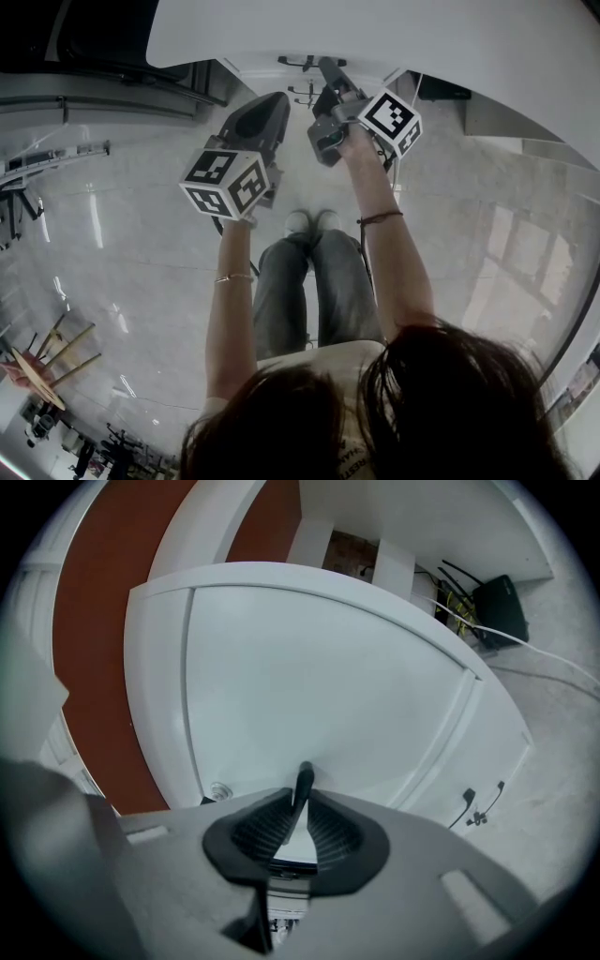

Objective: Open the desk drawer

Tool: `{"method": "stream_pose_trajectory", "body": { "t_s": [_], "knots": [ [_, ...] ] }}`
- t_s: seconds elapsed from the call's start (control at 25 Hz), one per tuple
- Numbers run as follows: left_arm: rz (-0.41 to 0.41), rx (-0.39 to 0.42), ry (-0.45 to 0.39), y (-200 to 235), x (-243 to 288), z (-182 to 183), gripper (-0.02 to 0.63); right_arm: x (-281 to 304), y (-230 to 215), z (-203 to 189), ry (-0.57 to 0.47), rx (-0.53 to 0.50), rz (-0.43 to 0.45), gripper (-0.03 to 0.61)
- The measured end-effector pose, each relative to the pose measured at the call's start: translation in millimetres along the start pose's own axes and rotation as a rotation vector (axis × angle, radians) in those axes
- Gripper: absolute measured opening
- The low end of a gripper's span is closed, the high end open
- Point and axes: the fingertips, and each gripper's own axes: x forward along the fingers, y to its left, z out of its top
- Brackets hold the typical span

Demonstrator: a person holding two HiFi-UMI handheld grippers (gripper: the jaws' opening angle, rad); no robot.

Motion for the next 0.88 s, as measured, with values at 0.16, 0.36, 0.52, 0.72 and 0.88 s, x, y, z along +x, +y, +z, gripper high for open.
{"method": "stream_pose_trajectory", "body": {
  "t_s": [0.16,0.36,0.52,0.72,0.88],
  "knots": [
    [-0.003,-0.006,-0.002,-1.6,0.2,0.6,-0.002,-1.7,-0.4,0.7,-0.035,0.067,0.033,0.041],
    [-0.011,-0.008,0.004,-5.5,-2.5,1.6,-0.002,-3.6,1.2,1.7,-0.059,0.092,0.034,0.037],
    [-0.015,-0.011,0.005,-7.6,-4.2,0.7,-0.002,-4.7,0.4,1.5,-0.069,0.116,0.038,0.035],
    [-0.01,-0.014,0.0,-7.6,-5.3,2.3,-0.002,-5.5,0.7,0.5,-0.069,0.131,0.033,0.035],
    [-0.005,-0.014,0.0,-4.9,-5.1,6.8,-0.002,-6.5,3.0,0.1,-0.068,0.135,0.033,0.035]
  ]
}}
